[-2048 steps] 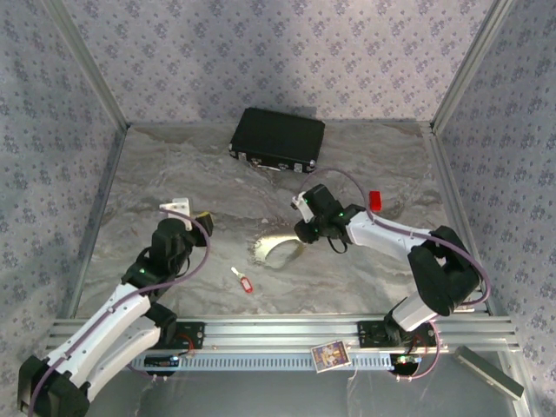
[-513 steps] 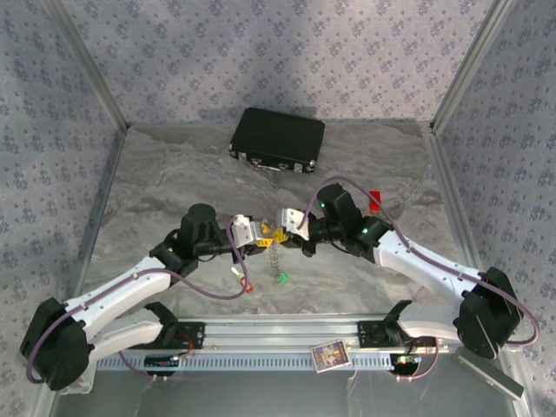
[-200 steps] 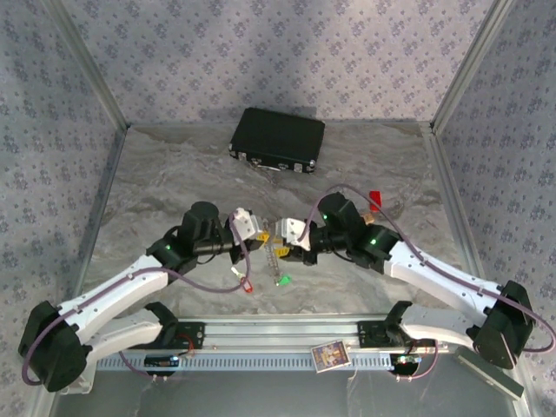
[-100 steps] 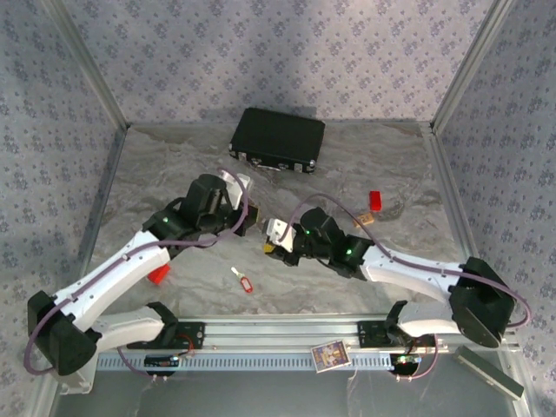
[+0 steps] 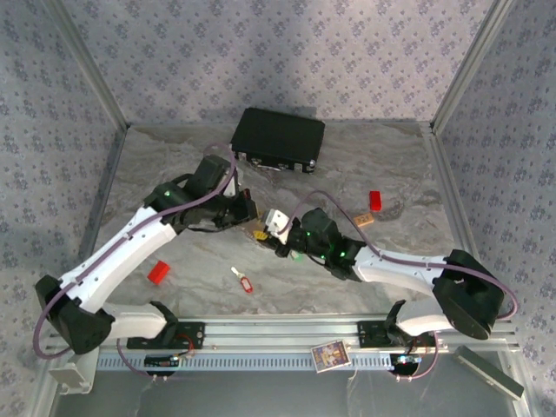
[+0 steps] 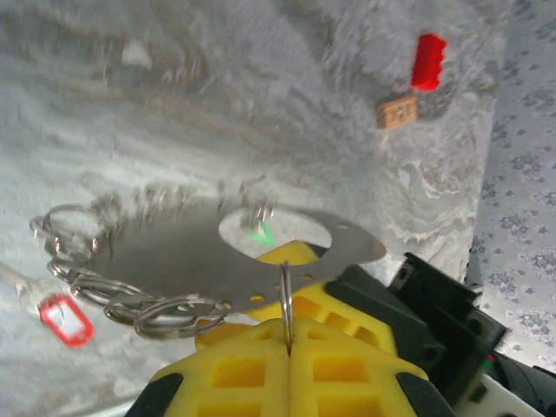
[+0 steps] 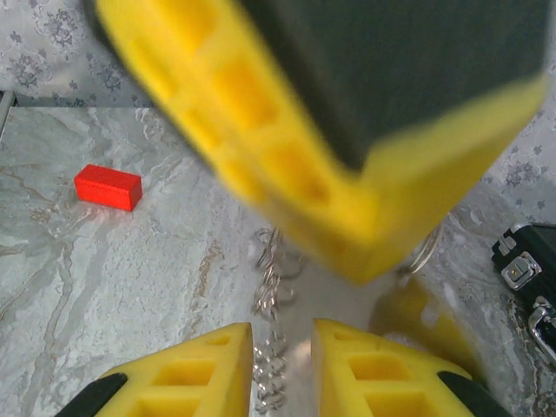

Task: Put the keys on the keyring

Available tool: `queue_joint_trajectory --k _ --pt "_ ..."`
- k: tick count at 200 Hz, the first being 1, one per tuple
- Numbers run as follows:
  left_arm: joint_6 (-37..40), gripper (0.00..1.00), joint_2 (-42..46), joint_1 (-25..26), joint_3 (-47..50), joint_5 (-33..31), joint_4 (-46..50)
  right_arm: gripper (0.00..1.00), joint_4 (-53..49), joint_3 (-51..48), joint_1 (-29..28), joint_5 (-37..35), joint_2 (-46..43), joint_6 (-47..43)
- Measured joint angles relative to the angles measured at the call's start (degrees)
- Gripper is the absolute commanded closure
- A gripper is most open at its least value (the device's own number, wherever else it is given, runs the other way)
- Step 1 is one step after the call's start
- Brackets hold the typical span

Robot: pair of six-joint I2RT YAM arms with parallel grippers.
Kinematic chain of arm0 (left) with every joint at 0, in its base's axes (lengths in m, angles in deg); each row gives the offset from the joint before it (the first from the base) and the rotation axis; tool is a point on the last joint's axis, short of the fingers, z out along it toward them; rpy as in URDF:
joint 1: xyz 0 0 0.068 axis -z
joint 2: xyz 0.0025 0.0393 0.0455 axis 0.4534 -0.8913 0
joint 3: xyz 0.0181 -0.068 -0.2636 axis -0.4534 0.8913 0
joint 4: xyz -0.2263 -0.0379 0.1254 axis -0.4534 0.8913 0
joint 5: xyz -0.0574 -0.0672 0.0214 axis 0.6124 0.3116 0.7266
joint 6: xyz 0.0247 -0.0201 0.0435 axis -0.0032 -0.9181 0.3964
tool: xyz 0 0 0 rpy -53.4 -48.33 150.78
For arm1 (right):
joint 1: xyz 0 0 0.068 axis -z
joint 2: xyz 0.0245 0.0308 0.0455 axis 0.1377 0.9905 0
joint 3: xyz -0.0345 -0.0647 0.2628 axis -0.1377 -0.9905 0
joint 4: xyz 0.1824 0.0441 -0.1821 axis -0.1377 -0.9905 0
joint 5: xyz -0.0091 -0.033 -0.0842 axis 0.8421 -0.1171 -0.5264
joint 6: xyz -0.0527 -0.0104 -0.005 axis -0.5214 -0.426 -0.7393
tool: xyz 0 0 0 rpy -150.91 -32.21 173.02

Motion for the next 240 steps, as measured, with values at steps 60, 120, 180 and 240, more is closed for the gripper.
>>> queue_joint_trajectory --k 60,120,180,240 --pt "-16.8 1.0 -2.0 -1.3 2.0 7.5 1.7 0.75 0.6 -4.1 -2.0 -3.4 -1.0 -1.7" --pt "-25.1 1.0 -2.0 -2.8 2.8 12.4 0.9 0.79 5.8 -10.9 -4.2 -7.1 -3.4 -4.2" --pt "-28.2 1.0 -2.0 -3.0 5.5 14.2 -1.7 0.78 12.5 -12.3 -4.5 -9.0 -5.0 -6.3" --pt "-28.8 1.0 -1.9 -3.0 5.6 15.2 -2.2 0.78 15.6 -12.3 -4.8 -9.5 -3.8 -7.0"
